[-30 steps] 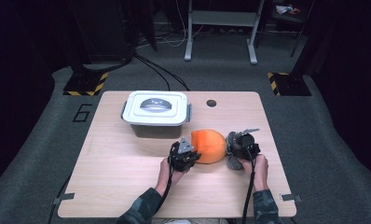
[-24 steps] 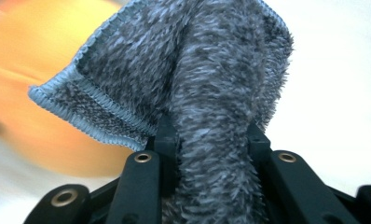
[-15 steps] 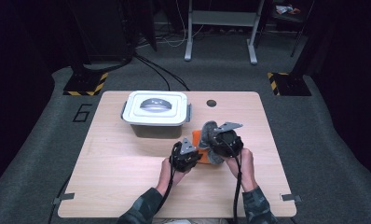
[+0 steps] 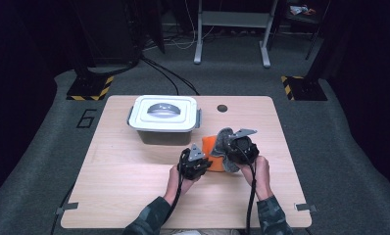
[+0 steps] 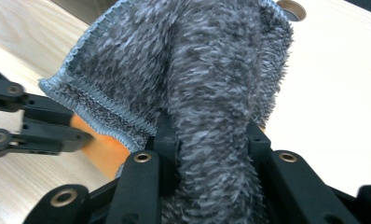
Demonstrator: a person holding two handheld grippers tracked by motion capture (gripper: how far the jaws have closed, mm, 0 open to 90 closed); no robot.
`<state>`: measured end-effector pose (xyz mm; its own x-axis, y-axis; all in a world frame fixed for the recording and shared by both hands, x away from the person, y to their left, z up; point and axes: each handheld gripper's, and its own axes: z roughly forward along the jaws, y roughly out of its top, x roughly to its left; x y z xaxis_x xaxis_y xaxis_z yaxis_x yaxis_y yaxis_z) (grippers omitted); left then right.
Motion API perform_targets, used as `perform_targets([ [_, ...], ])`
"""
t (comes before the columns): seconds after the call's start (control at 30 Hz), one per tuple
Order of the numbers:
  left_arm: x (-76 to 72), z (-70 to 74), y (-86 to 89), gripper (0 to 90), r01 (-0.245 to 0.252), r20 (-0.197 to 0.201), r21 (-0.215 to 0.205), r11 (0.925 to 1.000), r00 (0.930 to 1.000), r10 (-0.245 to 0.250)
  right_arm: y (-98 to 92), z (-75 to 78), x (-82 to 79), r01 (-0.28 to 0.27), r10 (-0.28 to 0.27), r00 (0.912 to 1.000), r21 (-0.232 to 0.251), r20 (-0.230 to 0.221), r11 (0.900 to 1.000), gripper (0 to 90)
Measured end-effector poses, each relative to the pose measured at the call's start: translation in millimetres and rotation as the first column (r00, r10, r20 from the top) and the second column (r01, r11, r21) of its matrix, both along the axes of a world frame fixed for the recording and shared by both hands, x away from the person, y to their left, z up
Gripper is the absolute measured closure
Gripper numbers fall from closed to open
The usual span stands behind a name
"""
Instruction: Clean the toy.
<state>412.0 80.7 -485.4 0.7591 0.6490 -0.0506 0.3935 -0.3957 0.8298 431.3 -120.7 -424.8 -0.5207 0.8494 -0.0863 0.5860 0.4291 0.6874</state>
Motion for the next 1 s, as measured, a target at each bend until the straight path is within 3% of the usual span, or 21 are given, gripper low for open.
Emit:
perform_targets([
  [0.5,0.5,-0.2,-0.2,81.8,0.002,0.0,0.002,1.0,1.0,-0.002,-32.6,-19.5,8.4,0.112,-0.112,0.9925,0.011,-0.05,0.994,66.4],
  [0.6,0.7,-0.5,0.0,81.8,0.002,-0.002,0.001,1.0,1.0,-0.002,-35.5,-25.0,10.8,0.128,-0.129,0.9905,-0.027,-0.047,0.991,66.5],
  [1.0,0.7,-0.8,0.0,81.7,-0.001,-0.002,-0.001,1.0,1.0,0.001,-45.6,-47.9,19.9,0.177,-0.18,0.9775,-0.041,-0.11,0.983,66.6],
])
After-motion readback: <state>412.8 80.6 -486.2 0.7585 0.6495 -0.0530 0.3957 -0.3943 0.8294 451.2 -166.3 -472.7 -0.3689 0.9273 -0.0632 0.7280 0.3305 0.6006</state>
